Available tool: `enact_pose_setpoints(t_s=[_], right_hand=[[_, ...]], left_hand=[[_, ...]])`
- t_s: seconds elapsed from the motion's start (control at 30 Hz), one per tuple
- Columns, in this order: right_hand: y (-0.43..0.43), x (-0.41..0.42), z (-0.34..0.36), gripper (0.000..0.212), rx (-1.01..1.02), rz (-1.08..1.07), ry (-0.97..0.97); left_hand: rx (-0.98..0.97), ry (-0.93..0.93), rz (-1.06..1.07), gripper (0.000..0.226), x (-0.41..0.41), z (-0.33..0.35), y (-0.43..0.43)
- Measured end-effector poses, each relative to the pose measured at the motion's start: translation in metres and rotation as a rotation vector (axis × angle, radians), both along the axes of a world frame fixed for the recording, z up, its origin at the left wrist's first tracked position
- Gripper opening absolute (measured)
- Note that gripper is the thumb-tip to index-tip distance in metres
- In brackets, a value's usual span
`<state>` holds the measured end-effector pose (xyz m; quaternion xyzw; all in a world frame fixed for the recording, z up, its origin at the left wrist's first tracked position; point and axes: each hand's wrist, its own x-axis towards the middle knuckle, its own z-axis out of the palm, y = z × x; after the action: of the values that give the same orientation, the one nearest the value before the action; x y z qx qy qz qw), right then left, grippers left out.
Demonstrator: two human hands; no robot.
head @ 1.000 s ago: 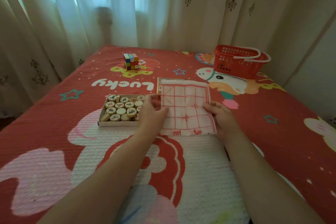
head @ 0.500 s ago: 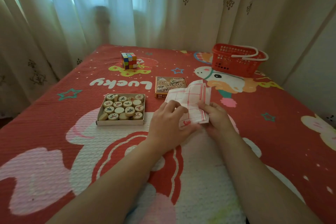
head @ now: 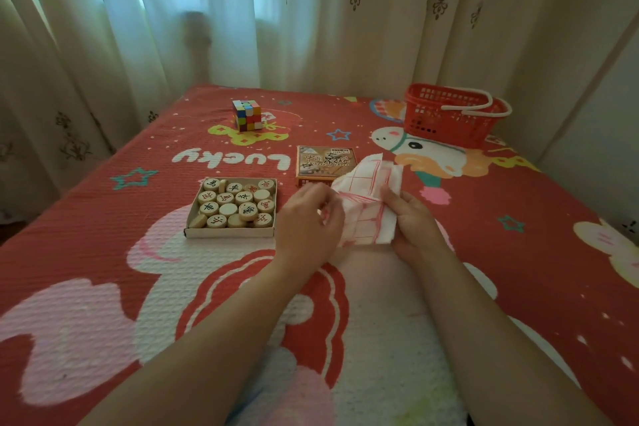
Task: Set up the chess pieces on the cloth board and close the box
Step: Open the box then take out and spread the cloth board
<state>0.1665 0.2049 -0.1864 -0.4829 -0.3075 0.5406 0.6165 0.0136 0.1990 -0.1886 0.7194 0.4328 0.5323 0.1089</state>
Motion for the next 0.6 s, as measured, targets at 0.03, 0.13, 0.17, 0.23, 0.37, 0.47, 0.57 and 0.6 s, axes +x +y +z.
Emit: enact_pose_setpoints(t_s=[0.03,0.13,0.17,0.23,0.37,0.47,0.57,0.6], right_hand=[[0.000,0.004,0.000,0.035,-0.001,-0.007,-0.021],[-0.001,0.016,0.001,0.021,-0.023,0.011,-0.092],[-0.001,0.019,0.002,0.015,-0.036,0.018,-0.125],[-0.002,0.026,0.003,0.008,-0.063,0.007,-0.197],[-0.001,0.042,0.002,0.018,-0.124,-0.081,-0.401],[0.000,0.052,-0.001,0.012,-0.140,-0.138,-0.578],[0.000,0.055,-0.004,0.014,-0.112,-0.159,-0.773],[0.001,0.055,-0.005,0.021,-0.105,-0.171,-0.844]], left_hand=[[-0.112,-0.104,0.004,0.018,-0.003,0.003,0.002],[-0.317,-0.385,0.010,0.023,-0.013,0.014,0.006],[-0.356,-0.462,0.018,0.020,-0.016,0.015,0.007],[-0.417,-0.573,0.032,0.017,-0.023,0.015,0.009],[-0.474,-0.665,0.067,0.015,-0.034,0.012,0.012],[-0.499,-0.693,0.059,0.017,-0.041,0.013,0.011],[-0.566,-0.594,0.022,0.046,-0.047,0.012,0.011],[-0.596,-0.542,0.013,0.051,-0.049,0.012,0.012]])
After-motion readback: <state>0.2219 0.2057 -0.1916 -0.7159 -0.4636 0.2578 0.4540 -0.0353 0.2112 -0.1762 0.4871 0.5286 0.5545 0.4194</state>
